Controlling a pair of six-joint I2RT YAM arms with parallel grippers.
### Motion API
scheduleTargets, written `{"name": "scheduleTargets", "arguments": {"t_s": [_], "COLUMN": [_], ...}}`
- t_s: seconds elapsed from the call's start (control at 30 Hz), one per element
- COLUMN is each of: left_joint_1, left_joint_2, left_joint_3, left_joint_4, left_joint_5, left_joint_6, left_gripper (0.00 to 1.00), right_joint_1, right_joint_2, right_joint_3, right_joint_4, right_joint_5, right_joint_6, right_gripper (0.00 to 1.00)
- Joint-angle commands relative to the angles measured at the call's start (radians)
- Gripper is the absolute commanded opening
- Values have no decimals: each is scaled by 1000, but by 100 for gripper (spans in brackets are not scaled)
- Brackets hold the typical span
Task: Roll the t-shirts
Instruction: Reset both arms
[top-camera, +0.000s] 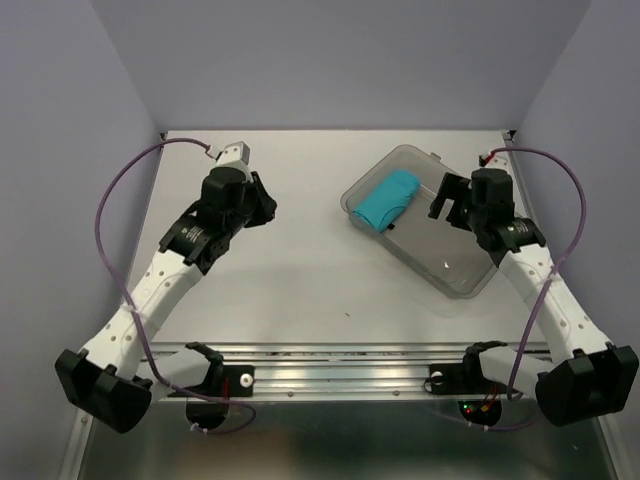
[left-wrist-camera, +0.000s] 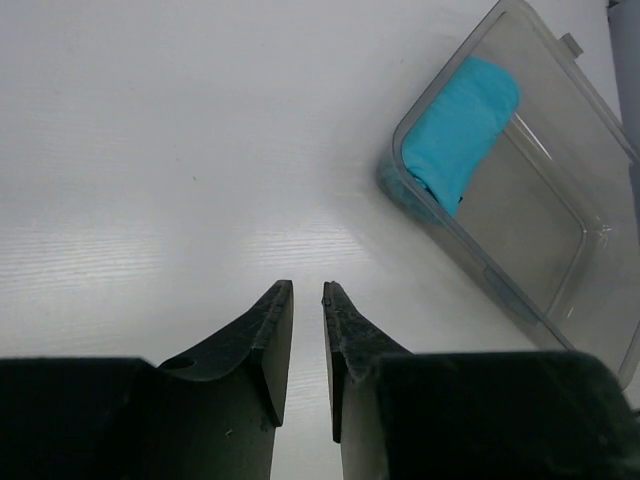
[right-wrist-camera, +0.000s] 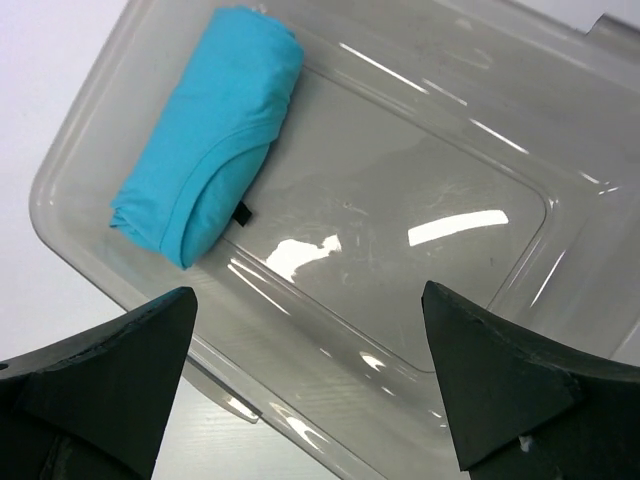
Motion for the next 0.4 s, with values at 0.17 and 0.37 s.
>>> {"name": "scheduleTargets", "arguments": {"t_s": [0.17,0.37], "left_joint_1": [0,-1], "left_joint_2": [-315,-430], "left_joint_3": [-69,-119], "left_joint_4": [2,-20], "left_joint_5": [-141,-204], "left_joint_6": [51,28], "left_gripper": [34,35], "right_joint_1": [-2,-2], "right_joint_2": [-140,-187], "right_joint_3": [73,24], "right_joint_4": [-52,-52], "right_joint_5": [127,180], "right_joint_6": [-11,18], "right_gripper": [100,100]}}
